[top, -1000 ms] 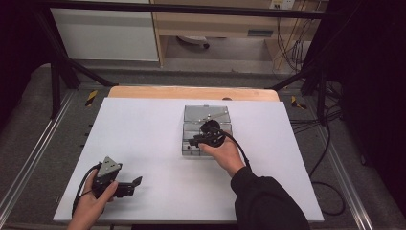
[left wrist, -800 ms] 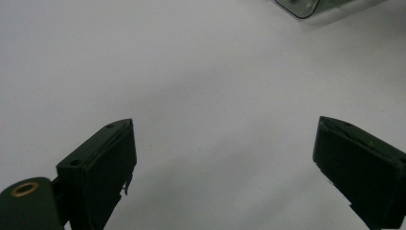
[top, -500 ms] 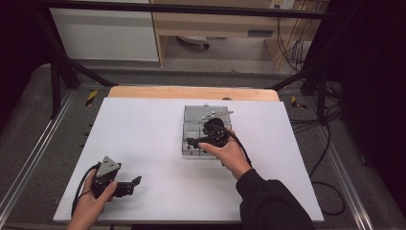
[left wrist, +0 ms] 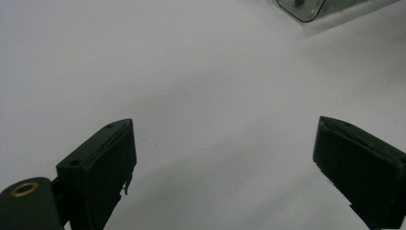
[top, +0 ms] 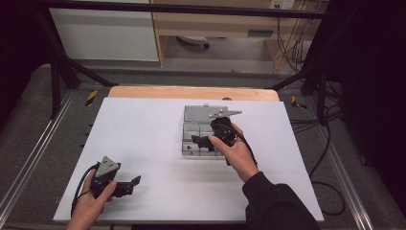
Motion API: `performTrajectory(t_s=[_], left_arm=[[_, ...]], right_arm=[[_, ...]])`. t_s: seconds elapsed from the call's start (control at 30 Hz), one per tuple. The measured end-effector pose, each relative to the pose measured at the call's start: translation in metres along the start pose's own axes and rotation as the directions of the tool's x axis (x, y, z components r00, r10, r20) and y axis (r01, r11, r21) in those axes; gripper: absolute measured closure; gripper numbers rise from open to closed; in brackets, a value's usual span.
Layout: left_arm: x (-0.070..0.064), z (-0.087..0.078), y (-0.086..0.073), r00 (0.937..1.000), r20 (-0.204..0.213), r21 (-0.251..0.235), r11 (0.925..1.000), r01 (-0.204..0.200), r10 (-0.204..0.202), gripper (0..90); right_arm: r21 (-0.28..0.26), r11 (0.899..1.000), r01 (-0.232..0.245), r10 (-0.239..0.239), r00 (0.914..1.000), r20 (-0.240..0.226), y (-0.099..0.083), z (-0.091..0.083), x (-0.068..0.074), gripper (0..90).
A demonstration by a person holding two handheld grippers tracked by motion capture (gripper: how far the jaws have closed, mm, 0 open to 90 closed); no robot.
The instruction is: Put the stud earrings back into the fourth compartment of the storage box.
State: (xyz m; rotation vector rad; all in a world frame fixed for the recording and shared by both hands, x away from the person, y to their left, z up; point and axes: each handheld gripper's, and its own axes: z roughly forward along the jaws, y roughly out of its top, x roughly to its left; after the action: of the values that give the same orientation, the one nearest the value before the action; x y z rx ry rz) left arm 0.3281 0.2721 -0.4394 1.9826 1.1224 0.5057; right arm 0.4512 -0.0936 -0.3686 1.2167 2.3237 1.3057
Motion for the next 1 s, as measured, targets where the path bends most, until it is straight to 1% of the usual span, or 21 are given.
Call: performTrajectory(t_s=[0.13,0.2,0.27,0.37,0.43,0.47,0.53,0.63,0.67,0.7,0.77,0.87,0.93,1.0], left_arm=[[-0.002,0.000,0.000,0.9999,0.012,0.002,1.0000,0.001,-0.001,7.9],[-0.001,0.000,0.000,0.9999,0.014,-0.002,1.0000,0.005,-0.005,7.8],[0.000,-0.001,0.001,0.9998,0.015,-0.013,0.9999,0.011,-0.010,7.9],[0.001,-0.003,0.000,0.9993,0.035,-0.034,0.9993,0.011,-0.010,8.0],[0.001,-0.005,-0.001,0.9995,0.029,-0.046,0.9988,0.018,-0.016,8.0],[0.001,-0.006,0.000,0.9994,0.027,-0.051,0.9985,0.021,-0.020,8.0],[0.001,-0.006,0.000,0.9987,0.031,-0.062,0.9972,0.042,-0.040,8.1],[0.000,-0.008,-0.001,0.9984,0.029,-0.071,0.9961,0.051,-0.049,8.2],[0.000,-0.009,-0.002,0.9975,0.031,-0.076,0.9950,0.065,-0.063,8.2],[0.001,-0.010,-0.003,0.9965,0.032,-0.081,0.9936,0.080,-0.077,8.3],[0.002,-0.012,-0.004,0.9961,0.033,-0.093,0.9921,0.084,-0.081,8.4],[0.004,-0.013,-0.006,0.9954,0.031,-0.095,0.9911,0.093,-0.091,8.5],[0.004,-0.015,-0.006,0.9952,0.030,-0.103,0.9901,0.096,-0.093,8.6],[0.003,-0.016,-0.007,0.9941,0.038,-0.113,0.9880,0.105,-0.101,8.6]], right_arm=[[-0.030,0.999,0.015,-0.015,0.9998,0.010,-0.004,-0.013,-0.003,3.4],[-0.052,0.999,0.013,-0.013,0.9999,0.004,-0.006,-0.022,-0.006,3.4],[-0.078,0.997,0.003,-0.003,1.0000,-0.002,-0.010,-0.031,-0.011,3.5],[-0.102,0.995,0.015,-0.014,0.9999,0.010,-0.019,-0.049,-0.018,4.7],[-0.150,0.989,0.006,-0.007,1.0000,-0.005,-0.028,-0.062,-0.024,4.7],[-0.173,0.985,0.005,-0.006,1.0000,-0.002,-0.032,-0.068,-0.027,4.7],[-0.217,0.976,0.012,-0.009,0.9998,0.017,-0.041,-0.080,-0.031,4.8],[-0.265,0.964,0.008,0.001,0.9993,0.036,-0.056,-0.095,-0.039,4.9],[-0.275,0.961,0.012,0.001,0.9990,0.045,-0.060,-0.099,-0.042,4.9],[-0.275,0.961,0.016,0.000,0.9984,0.057,-0.065,-0.103,-0.044,4.6],[-0.277,0.960,0.038,-0.015,0.9961,0.087,-0.073,-0.111,-0.048,3.6],[-0.302,0.953,0.028,0.006,0.9936,0.113,-0.086,-0.122,-0.054,3.1],[-0.305,0.952,0.021,0.017,0.9927,0.119,-0.094,-0.127,-0.056,2.9],[-0.307,0.951,0.023,0.019,0.9910,0.133,-0.103,-0.131,-0.058,2.6]])
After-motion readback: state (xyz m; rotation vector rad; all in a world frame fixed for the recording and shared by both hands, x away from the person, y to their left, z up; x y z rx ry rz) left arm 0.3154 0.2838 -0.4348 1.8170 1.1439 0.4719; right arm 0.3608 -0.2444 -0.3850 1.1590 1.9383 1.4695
